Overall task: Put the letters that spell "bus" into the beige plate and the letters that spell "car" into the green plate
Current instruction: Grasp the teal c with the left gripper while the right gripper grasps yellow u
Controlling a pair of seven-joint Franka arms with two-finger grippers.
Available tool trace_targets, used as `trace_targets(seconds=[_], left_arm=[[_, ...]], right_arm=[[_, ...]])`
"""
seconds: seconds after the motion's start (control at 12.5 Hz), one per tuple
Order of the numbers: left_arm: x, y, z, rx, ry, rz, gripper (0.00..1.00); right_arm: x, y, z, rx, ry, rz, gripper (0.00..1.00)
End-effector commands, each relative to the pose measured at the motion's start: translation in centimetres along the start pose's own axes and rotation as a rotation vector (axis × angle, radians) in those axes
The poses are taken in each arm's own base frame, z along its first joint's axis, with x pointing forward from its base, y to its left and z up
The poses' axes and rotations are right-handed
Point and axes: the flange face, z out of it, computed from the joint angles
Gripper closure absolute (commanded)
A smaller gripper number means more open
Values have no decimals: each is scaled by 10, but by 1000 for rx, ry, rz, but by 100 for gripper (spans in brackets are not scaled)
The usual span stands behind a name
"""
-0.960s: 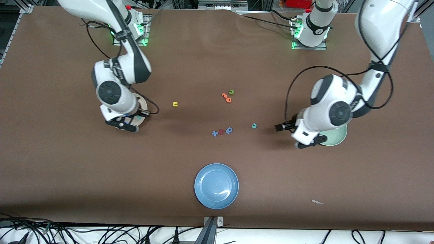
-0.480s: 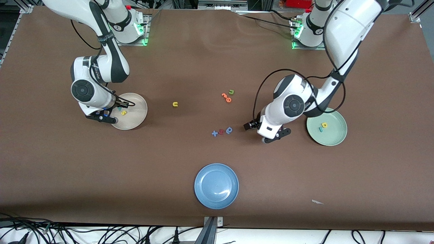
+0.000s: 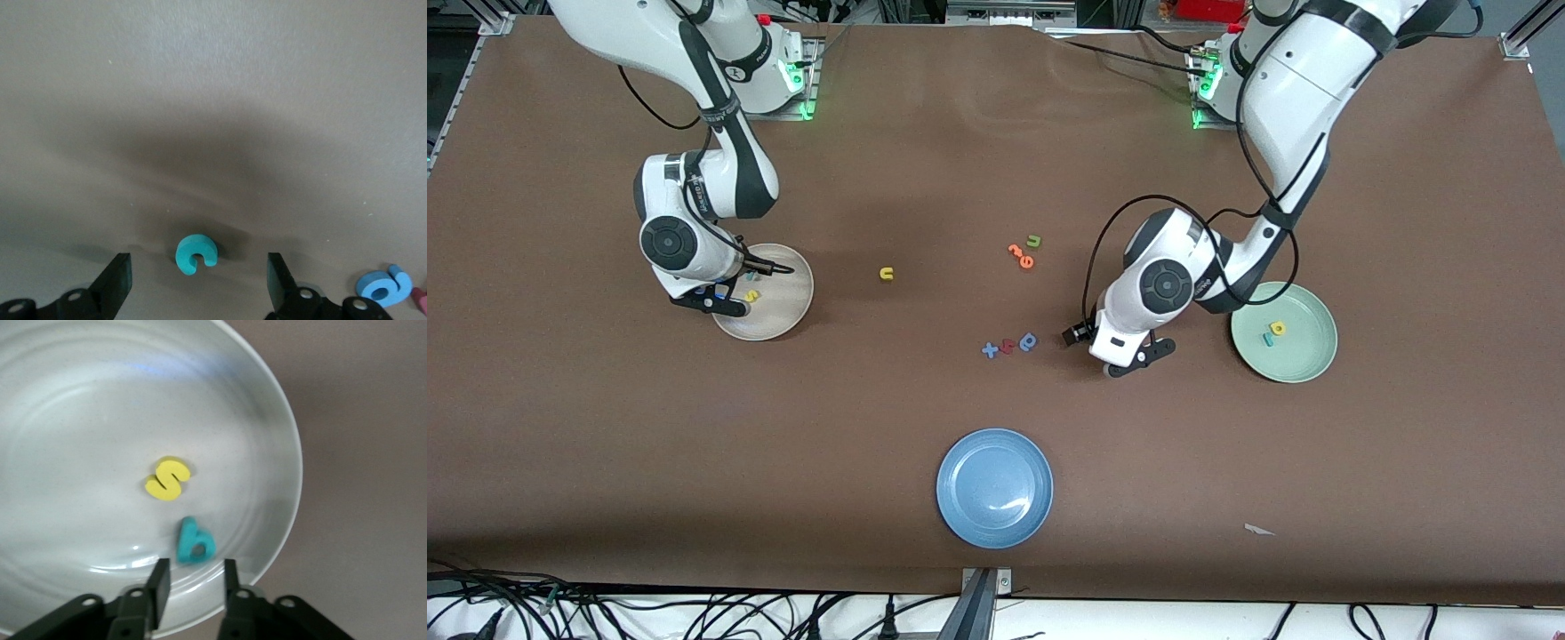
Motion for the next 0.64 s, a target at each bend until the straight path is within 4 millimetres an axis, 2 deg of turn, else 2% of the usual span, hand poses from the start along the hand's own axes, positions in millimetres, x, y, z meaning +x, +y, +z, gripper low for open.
trace_targets(seconds=[0.0,0.08,0.32,0.4,0.56], left_arm=[[-3,5,0,5,17,-18,13],[-4,6,2,7,17,-25,18],[-4,5,8,14,11,-26,32],[-4,4,10,16,9,-25,32],[-4,5,11,16,8,-25,33]], right_arm=[[-8,-21,-15,31,8,-22,2],[-10,-31,-22,38,16,-23,3],[-45,-123,-56,93,65,11,9],[-50,-147,-66,109,82,7,17],[-64,-173,-67,119,100,-55,25]])
